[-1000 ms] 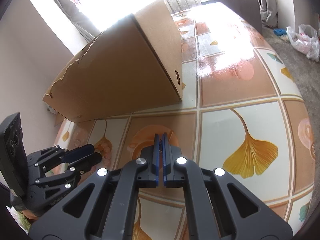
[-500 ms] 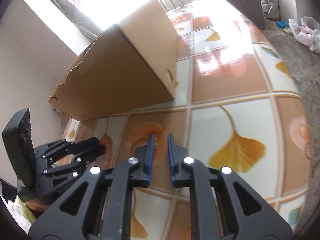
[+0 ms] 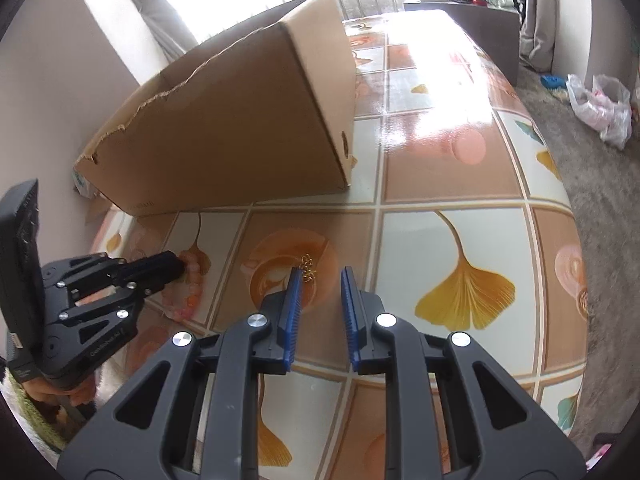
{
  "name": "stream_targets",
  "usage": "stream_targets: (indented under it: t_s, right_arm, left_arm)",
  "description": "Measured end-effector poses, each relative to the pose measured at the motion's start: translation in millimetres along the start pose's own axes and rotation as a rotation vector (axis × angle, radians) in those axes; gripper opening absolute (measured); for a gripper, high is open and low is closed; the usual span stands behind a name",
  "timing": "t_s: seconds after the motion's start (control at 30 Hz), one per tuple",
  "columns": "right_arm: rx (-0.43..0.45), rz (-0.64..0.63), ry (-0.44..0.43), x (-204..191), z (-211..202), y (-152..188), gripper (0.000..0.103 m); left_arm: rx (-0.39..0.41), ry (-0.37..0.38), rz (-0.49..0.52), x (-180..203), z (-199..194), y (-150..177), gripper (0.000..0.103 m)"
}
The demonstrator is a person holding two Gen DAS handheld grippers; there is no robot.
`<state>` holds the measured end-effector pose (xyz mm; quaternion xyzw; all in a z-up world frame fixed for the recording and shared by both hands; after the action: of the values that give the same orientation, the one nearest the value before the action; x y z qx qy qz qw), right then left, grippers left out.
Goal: Organize jewelry
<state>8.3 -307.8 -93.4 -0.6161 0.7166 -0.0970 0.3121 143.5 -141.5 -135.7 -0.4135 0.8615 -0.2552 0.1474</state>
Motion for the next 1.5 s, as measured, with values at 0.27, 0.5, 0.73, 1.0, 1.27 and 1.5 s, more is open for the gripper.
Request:
stream_targets:
  t_s: [0.27,0.5,0.73,1.0,1.27,1.5]
  right_arm:
    - [-0.003,-0.140,0.135,-17,11,-2,0.019]
    - [-0.016,-0.217,0.188,-23,16,-2,0.018]
    - [-0.022,-0.194,0.152,-28,15,0,0.000]
    - [0.037,-0.023,0.032,-16,-16,-9,0.000]
    - [0.072,0.047,-0.030,-16,-28,-9,0.000]
    - [0.109,0.101,-0.077,-16,-35,-13,0.000]
  left_arm:
    - [0.013,0.019,-0.036,-16,-11,12,0.010]
    - [0.022,0.035,-0.056,-27,-13,14,0.010]
    - [0.035,0.045,-0.079,-33,-19,19,0.010]
    - [0.022,0.069,-0.097,-42,-22,21,0.011]
    - [0.019,0.061,-0.076,-35,-25,21,0.021]
    - [0.043,-0.036,-0.007,-32,-23,19,0.010]
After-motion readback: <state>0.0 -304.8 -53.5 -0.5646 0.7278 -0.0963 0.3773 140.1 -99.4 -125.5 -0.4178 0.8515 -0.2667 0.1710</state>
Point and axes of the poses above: each gripper's, at about its wrist camera, not at the fingertips, and z roughly the way its jaws point, x to its right, y to its underside, the point moved 10 cm from there along z, roughly the way its jaws point, and after that the axes turned 1 degree about -z, right-handed, at the moved point
